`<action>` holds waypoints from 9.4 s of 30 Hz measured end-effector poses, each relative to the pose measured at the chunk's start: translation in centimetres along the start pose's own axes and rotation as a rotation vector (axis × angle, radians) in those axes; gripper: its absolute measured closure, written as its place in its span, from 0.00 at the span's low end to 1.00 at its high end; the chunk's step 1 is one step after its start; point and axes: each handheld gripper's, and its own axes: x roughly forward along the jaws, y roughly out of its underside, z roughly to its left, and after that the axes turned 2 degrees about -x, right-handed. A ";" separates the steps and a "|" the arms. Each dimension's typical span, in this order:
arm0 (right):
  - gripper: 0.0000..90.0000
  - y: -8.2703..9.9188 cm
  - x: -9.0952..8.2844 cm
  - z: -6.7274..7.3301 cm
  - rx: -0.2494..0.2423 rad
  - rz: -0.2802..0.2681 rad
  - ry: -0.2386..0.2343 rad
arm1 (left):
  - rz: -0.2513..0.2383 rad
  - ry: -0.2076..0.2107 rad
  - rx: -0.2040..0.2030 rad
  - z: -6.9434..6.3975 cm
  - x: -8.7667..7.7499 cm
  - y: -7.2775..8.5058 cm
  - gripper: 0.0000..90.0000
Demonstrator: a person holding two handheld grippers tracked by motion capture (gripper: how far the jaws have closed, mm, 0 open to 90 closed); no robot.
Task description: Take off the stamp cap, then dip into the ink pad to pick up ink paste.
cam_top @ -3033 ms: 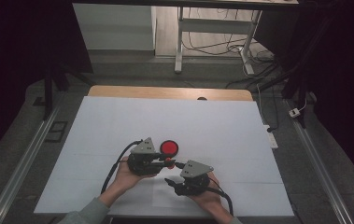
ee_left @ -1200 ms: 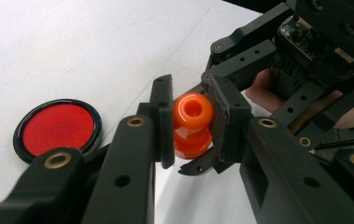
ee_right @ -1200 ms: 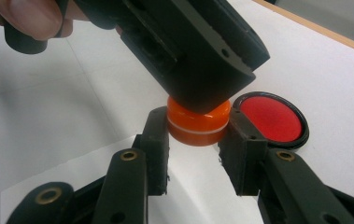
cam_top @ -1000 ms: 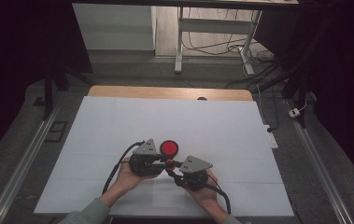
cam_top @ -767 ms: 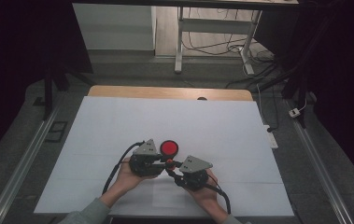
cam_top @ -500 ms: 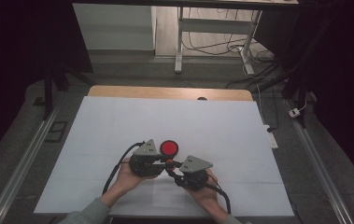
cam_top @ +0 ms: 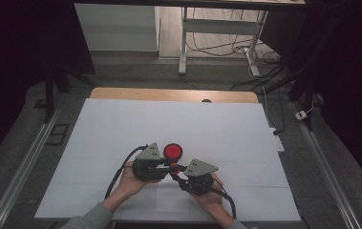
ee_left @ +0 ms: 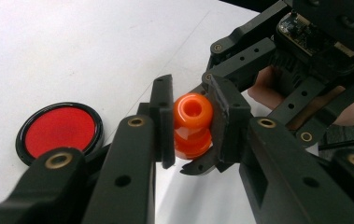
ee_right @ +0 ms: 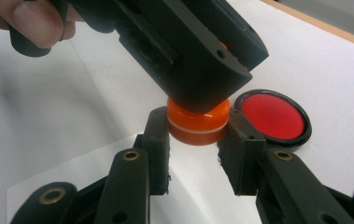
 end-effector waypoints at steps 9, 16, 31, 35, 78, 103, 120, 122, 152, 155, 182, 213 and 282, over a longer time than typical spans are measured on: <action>0.72 0.0 -0.1 0.1 -0.012 -0.010 0.017 | -0.012 -0.006 0.003 -0.1 -0.1 0.0 0.80; 0.72 -0.1 -0.2 0.0 -0.018 -0.011 0.010 | -0.015 0.000 -0.001 -0.1 -0.1 0.0 0.80; 0.72 0.0 -0.2 0.1 -0.027 -0.012 0.015 | -0.011 0.002 0.000 -0.1 -0.1 0.0 0.80; 0.72 0.0 -0.2 0.2 -0.034 -0.008 0.017 | -0.007 0.005 0.000 0.0 -0.1 0.0 0.80; 0.72 0.0 -0.9 -0.5 0.006 -0.046 0.025 | -0.128 -0.040 -0.089 2.0 -3.7 -0.2 0.80; 0.72 1.1 -1.4 -1.7 0.020 -0.009 0.058 | -0.090 -0.014 -0.082 1.8 -3.1 -0.1 0.80; 0.72 3.0 -4.9 -3.7 0.087 -0.021 0.136 | -0.059 -0.021 -0.079 1.7 -2.9 -0.1 0.80; 0.72 3.2 -5.1 -3.9 0.084 -0.016 0.143 | -0.053 -0.024 -0.078 1.7 -2.8 -0.1 0.80; 0.72 5.9 -10.0 -6.4 0.129 0.009 0.213 | -0.036 -0.032 -0.079 2.0 -2.7 0.1 0.80; 0.72 6.2 -10.3 -6.5 0.133 0.014 0.222 | -0.038 -0.033 -0.078 2.0 -2.8 0.1 0.80; 0.72 7.3 -12.0 -7.3 0.148 0.020 0.269 | -0.080 -0.102 -0.069 2.7 -3.0 0.3 0.80; 0.72 7.3 -12.0 -7.2 0.146 0.014 0.277 | -0.065 -0.134 -0.093 4.4 -0.5 -0.2 0.80; 0.72 7.8 -12.0 -7.1 0.133 0.041 0.271 | 0.082 -0.189 -0.071 7.9 5.8 0.8 0.80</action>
